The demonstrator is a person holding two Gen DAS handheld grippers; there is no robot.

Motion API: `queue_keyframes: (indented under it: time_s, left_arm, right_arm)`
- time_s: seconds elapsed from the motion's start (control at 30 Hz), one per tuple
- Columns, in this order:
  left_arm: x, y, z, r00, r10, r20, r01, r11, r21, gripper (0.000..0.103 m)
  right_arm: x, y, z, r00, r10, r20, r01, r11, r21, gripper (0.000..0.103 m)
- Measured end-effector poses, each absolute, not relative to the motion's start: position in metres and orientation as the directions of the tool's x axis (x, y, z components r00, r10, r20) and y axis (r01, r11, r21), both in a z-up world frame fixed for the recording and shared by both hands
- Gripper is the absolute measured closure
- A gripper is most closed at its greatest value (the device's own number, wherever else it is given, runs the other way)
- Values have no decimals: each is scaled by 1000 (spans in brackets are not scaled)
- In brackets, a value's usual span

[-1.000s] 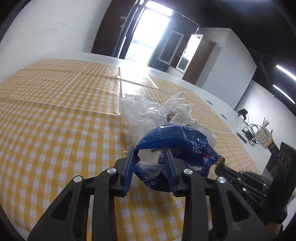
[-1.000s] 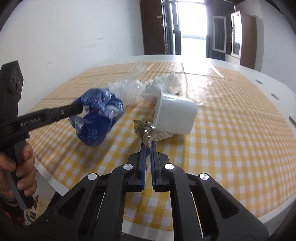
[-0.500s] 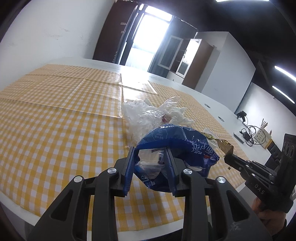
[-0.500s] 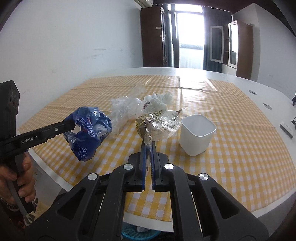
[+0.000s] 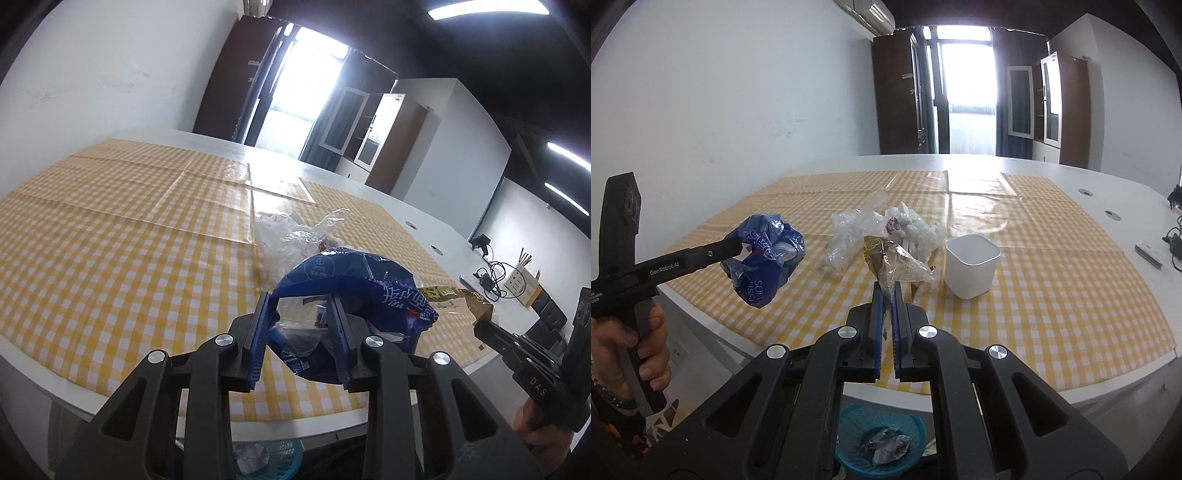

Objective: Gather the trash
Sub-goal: 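Carry the blue bag and foil wrapper down over the blue basket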

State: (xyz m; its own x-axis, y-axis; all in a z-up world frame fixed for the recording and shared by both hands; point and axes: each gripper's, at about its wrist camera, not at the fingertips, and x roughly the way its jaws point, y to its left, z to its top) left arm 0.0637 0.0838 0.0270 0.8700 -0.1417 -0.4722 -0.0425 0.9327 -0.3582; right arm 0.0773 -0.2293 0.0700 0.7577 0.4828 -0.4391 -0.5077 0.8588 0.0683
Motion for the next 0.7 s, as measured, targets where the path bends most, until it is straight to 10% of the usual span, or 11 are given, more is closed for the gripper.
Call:
queue_keyframes:
  time_s: [0.7]
  left_arm:
    - [-28,45,49,889,-130,-440,14,966,-257,73]
  right_arm:
    - [-19,-267,86,734,569,-371,-573,812,111,100]
